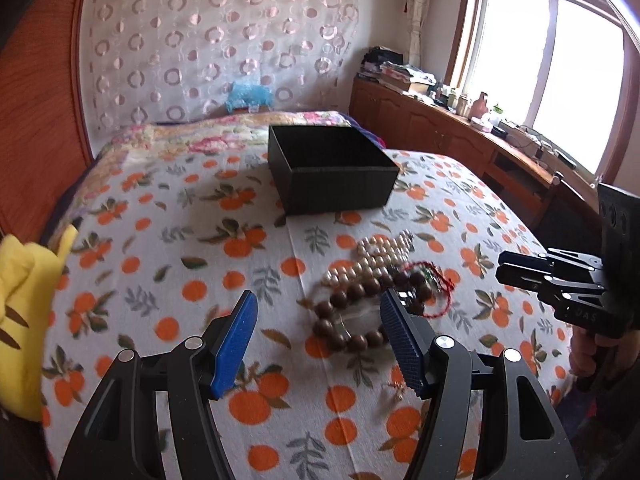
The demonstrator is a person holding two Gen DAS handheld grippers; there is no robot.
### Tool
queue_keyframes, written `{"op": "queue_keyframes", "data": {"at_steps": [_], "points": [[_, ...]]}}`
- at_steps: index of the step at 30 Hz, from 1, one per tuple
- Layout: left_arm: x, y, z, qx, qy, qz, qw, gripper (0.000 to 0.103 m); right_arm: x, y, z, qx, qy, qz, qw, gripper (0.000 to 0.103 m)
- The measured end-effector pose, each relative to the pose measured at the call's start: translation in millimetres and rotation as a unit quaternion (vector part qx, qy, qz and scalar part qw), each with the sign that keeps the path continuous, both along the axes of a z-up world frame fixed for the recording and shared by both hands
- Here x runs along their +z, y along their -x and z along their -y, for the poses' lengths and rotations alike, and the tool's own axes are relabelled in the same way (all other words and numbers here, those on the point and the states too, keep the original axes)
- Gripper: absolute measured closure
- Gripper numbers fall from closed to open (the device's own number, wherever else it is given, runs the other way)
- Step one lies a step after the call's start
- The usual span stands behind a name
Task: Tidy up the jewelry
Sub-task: 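Grasp the brown wooden bead bracelet with the left tool, then lift the bead bracelet with the left tool and carry it over the black box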
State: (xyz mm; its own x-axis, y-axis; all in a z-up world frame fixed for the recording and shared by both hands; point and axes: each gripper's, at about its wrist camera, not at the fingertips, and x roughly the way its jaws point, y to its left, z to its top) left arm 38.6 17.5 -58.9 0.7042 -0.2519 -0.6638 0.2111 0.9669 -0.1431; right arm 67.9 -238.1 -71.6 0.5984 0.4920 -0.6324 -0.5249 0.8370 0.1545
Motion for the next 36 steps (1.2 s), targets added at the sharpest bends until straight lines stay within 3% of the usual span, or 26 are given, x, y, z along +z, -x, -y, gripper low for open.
{"op": "queue_keyframes", "data": {"at_steps": [3, 16, 20, 23, 24, 36], "points": [[-11, -1, 2, -0.002, 0.008, -0.019, 0.9998, 0.053, -7, 3, -1, -0.002, 0.007, -0.002, 1.0, 0.068], [-34, -18, 3, 0.007, 0.053, -0.067, 0.9963, 0.054, -27, 5, -4, 0.002, 0.008, -0.012, 1.0, 0.068], [-34, -21, 6, 0.008, 0.068, -0.071, 0.9951, 0.066, -28, 7, -3, 0.004, 0.008, -0.011, 1.0, 0.068], [-33, -18, 7, 0.008, 0.067, -0.066, 0.9955, 0.078, -28, 7, -3, 0.006, 0.007, -0.011, 1.0, 0.068], [-32, -18, 7, 0.011, 0.063, -0.066, 0.9958, 0.09, -28, 7, -3, 0.005, 0.007, -0.012, 1.0, 0.068], [28, 18, -4, 0.027, 0.047, 0.042, 0.9977, 0.091, -30, 5, -5, 0.006, 0.013, -0.016, 1.0, 0.068]]}}
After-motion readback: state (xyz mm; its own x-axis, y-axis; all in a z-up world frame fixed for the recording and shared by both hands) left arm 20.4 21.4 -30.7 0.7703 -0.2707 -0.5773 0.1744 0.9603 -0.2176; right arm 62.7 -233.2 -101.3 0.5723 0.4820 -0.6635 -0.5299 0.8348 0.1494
